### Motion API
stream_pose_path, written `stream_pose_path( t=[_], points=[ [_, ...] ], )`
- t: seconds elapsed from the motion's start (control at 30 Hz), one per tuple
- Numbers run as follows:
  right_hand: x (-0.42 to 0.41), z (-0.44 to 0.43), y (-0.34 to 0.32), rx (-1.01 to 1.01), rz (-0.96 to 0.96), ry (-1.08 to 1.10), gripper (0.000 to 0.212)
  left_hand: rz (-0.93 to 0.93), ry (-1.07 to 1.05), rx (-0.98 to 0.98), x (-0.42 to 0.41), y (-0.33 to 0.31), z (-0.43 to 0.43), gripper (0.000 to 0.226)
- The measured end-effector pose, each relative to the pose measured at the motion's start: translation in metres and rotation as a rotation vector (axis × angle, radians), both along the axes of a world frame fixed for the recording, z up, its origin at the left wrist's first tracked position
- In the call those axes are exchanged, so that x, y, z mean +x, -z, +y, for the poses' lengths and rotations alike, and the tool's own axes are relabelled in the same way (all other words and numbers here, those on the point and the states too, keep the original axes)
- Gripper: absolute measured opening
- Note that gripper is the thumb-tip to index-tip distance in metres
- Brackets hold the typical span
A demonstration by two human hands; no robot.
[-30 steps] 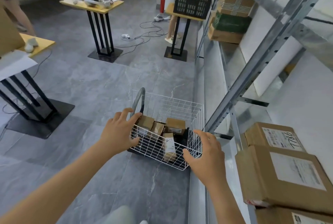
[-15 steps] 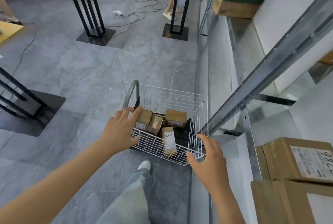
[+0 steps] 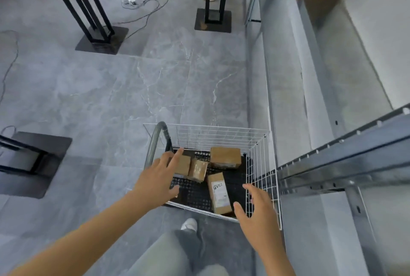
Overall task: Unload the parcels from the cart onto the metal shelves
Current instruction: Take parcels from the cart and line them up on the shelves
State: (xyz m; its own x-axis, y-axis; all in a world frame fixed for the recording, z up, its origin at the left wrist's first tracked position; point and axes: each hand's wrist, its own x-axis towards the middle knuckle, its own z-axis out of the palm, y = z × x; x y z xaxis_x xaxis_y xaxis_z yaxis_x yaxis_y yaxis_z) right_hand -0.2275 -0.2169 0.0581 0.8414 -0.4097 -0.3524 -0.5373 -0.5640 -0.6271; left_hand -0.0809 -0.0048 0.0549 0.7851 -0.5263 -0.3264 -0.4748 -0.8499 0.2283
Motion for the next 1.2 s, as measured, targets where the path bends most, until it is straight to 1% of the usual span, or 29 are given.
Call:
stream_pose_path(
  t=[0.1,0.2,0.43,0.5,0.6,0.7,0.8,0.93,1.0,1.13,1.2],
  points=[
    [0.009,-0.012,0.02,0.036,0.023,0.067,0.047,0.005,0.044,-0.006,0.018,0.017,-0.019,0.092],
    [0.015,-0.027,0.043,0.051,0.061,0.104,0.045,0.05,0.067,-0.008,0.026,0.043,-0.036,0.092],
    [0.052,-0.064,0.12,0.117,0.166,0.115,0.044,0.157,0.047,0.054,0.031,0.13,-0.074,0.088],
    [0.066,-0.072,0.151,0.107,0.209,0.081,0.045,0.19,0.031,0.074,0.033,0.162,-0.088,0.093],
    [0.083,-0.078,0.204,0.09,0.308,0.069,0.048,0.267,0.002,0.086,0.037,0.212,-0.117,0.107],
    [0.097,-0.08,0.264,0.108,0.428,0.057,0.057,0.349,-0.033,0.097,0.038,0.265,-0.15,0.116],
    [0.105,-0.088,0.322,0.125,0.553,0.06,0.066,0.485,-0.09,0.125,0.032,0.32,-0.171,0.123],
    [0.103,-0.101,0.387,0.172,0.694,0.041,0.068,0.618,-0.128,0.181,0.022,0.384,-0.176,0.13],
    [0.101,-0.105,0.418,0.223,0.733,0.04,0.072,0.696,-0.228,0.178,0.019,0.416,-0.173,0.131],
    [0.1,-0.109,0.469,0.34,0.757,0.021,0.079,0.896,-0.513,0.198,0.01,0.475,-0.167,0.13],
    [0.098,-0.108,0.487,0.41,0.763,0.03,0.084,0.975,-0.663,0.162,0.002,0.502,-0.164,0.131]
  ],
)
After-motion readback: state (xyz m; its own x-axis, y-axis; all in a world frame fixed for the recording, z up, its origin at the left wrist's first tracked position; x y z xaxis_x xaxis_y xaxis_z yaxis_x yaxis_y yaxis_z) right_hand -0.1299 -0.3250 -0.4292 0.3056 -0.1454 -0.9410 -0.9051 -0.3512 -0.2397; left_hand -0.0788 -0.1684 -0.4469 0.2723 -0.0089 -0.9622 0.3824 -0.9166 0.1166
